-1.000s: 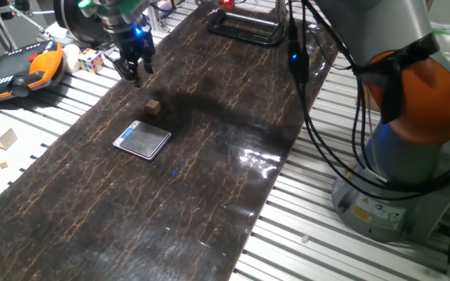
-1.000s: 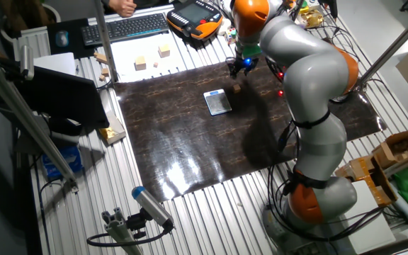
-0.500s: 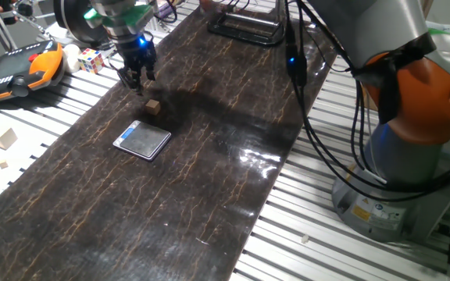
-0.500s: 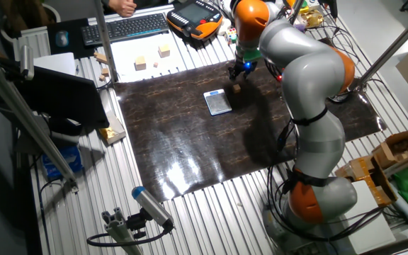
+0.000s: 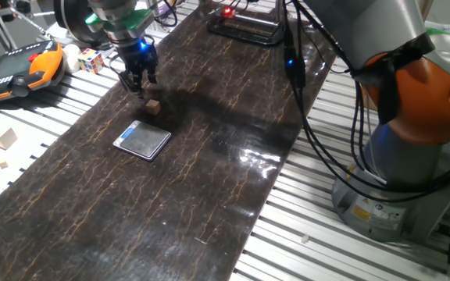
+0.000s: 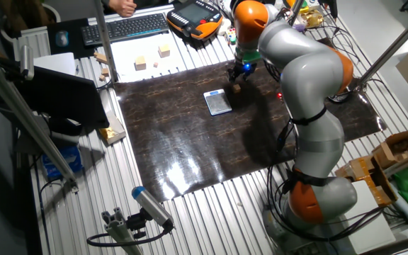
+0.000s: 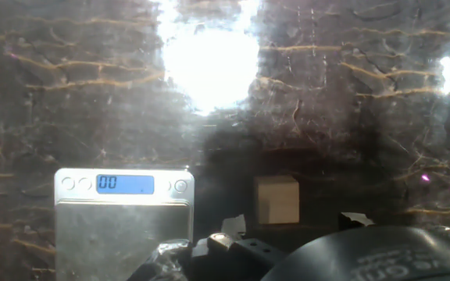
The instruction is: Place the block on the scale
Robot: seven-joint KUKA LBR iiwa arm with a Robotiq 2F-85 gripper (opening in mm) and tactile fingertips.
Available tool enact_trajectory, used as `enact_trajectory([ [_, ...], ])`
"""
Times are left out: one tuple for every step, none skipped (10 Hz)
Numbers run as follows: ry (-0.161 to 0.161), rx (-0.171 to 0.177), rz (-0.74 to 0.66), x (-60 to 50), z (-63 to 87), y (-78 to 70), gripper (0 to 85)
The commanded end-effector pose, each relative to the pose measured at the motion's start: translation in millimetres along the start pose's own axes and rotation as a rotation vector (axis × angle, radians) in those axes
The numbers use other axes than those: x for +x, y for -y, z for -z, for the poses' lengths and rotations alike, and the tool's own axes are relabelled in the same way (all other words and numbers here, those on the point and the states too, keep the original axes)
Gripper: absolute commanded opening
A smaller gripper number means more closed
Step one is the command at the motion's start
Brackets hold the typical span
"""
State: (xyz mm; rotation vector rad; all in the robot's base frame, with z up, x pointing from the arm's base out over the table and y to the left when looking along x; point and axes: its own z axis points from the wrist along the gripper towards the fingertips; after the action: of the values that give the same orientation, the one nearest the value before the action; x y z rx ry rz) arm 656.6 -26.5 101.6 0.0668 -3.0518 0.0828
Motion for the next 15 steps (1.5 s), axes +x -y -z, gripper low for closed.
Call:
enact_trajectory([
  [-0.009,-0.012,-0.006,0.0,0.1,0.0,62.3],
  [-0.027,-0.026,-0.022,0.0,0.1,0.0,63.0],
  [-0.037,-0.013,-0.029,0.0,0.1,0.0,63.0],
  [-0.032,-0.012,-0.034,0.0,0.1,0.0,63.3],
  [-0.026,-0.02,-0.032,0.0,0.1,0.0,63.7],
  [-0.015,-0.027,-0.023,-3.5,-7.2,0.9,64.7],
  [-0.011,-0.035,-0.019,-6.4,-15.3,1.4,64.7],
  [-0.004,-0.038,-0.018,-7.5,-23.6,1.2,65.0],
  [0.004,-0.039,-0.019,-6.0,-28.6,-0.1,65.0],
  [0.01,-0.03,-0.019,-4.7,-31.0,-1.5,65.3],
  [0.011,-0.023,-0.015,-5.4,-33.0,-1.5,65.3],
  [0.018,-0.028,-0.01,-7.5,-38.1,-1.2,65.3],
  [0.027,-0.035,-0.006,-9.7,-43.7,-0.6,65.3],
  [0.032,-0.038,-0.005,-10.9,-47.7,0.0,65.3],
  [0.038,-0.039,-0.003,-11.1,-50.6,1.7,64.7],
])
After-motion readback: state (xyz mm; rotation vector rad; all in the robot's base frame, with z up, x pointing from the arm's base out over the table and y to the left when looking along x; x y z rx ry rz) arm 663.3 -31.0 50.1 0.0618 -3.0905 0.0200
